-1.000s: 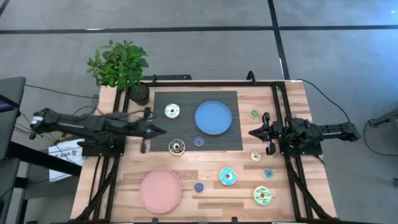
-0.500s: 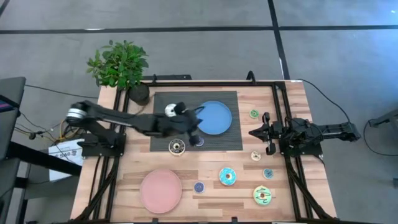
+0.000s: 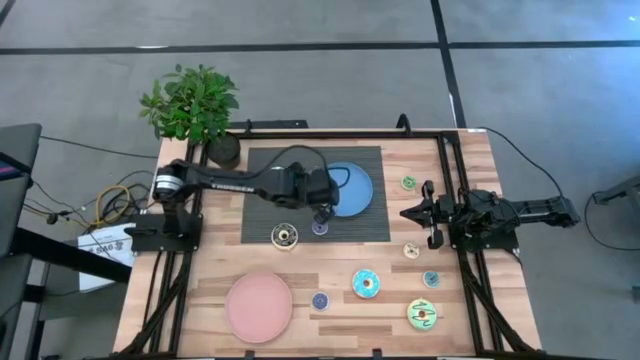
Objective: Pick & Place donuts
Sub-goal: Put the big white donut on the light orange plate, then put the small green donut on the blue plate
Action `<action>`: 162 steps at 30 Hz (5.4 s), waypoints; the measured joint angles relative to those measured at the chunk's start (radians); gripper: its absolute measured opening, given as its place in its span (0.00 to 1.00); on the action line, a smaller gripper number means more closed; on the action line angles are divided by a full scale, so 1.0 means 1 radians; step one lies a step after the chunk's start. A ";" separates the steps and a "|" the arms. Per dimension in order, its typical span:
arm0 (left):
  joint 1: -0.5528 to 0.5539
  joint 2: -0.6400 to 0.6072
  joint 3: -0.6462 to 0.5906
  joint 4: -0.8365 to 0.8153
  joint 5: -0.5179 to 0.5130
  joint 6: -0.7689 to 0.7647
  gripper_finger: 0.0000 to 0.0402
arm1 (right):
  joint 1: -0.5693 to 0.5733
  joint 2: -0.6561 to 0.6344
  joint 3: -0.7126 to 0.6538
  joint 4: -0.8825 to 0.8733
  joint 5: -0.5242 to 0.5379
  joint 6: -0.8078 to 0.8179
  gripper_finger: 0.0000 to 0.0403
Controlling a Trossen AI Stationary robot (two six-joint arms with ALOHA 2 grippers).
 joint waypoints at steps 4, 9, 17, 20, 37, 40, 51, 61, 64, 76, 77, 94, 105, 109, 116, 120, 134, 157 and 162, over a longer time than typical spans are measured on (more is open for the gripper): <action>0.048 0.000 -0.040 -0.024 0.134 0.007 0.36 | 0.000 0.000 0.000 0.000 0.000 0.000 0.00; 0.091 -0.002 -0.076 -0.067 0.183 0.035 0.58 | 0.000 0.000 0.000 0.000 0.000 0.000 0.00; 0.184 -0.001 -0.130 -0.176 0.248 0.101 0.81 | 0.000 0.000 0.000 0.000 0.000 0.000 0.00; 0.218 -0.001 -0.134 -0.196 0.249 0.130 0.82 | 0.000 0.000 0.000 0.000 0.000 0.000 0.00; 0.371 -0.001 -0.256 -0.083 0.328 0.305 0.77 | 0.000 0.000 0.000 0.000 0.000 0.000 0.00; 0.383 -0.002 -0.265 -0.059 0.328 0.318 0.76 | 0.000 0.000 0.000 0.000 0.000 0.000 0.00; 0.415 -0.002 -0.344 0.018 0.363 0.368 0.69 | 0.000 0.000 0.000 0.000 0.000 0.000 0.00; 0.415 -0.002 -0.349 0.057 0.343 0.380 0.53 | 0.000 0.000 0.000 0.000 0.000 0.000 0.00; 0.415 -0.002 -0.349 0.056 0.339 0.376 0.45 | 0.000 0.000 0.000 0.000 0.000 0.000 0.00; 0.414 -0.002 -0.346 0.050 0.343 0.340 0.23 | 0.000 0.000 0.000 0.000 0.000 0.000 0.00; 0.414 -0.002 -0.339 0.037 0.347 0.333 0.22 | 0.000 0.000 0.000 0.000 0.000 0.000 0.00; 0.165 -0.002 -0.028 -0.450 0.331 0.036 0.21 | 0.000 0.000 0.000 0.000 0.000 0.000 0.00; -0.334 -0.132 -0.023 -0.502 0.373 -0.467 0.21 | 0.000 0.000 0.000 0.000 0.000 0.000 0.00; -0.516 -0.135 -0.026 -0.501 0.336 -0.669 0.21 | 0.000 0.000 0.000 0.000 0.000 0.000 0.00; -0.742 -0.134 -0.026 -0.489 0.220 -0.869 0.21 | 0.000 0.000 0.000 0.000 0.000 0.000 0.00; -0.816 -0.133 -0.039 -0.469 0.203 -0.867 0.21 | 0.000 0.000 0.000 0.000 0.000 0.000 0.00; -0.883 -0.128 -0.383 -0.041 0.289 -0.768 0.21 | 0.000 0.000 0.000 0.000 0.000 0.000 0.00; -0.882 -0.133 -0.433 0.011 0.389 -0.740 0.42 | 0.000 0.000 0.000 0.000 0.000 0.000 0.00; -0.878 -0.140 -0.407 0.009 0.425 -0.751 0.47 | 0.000 0.000 0.000 0.000 0.000 0.000 0.00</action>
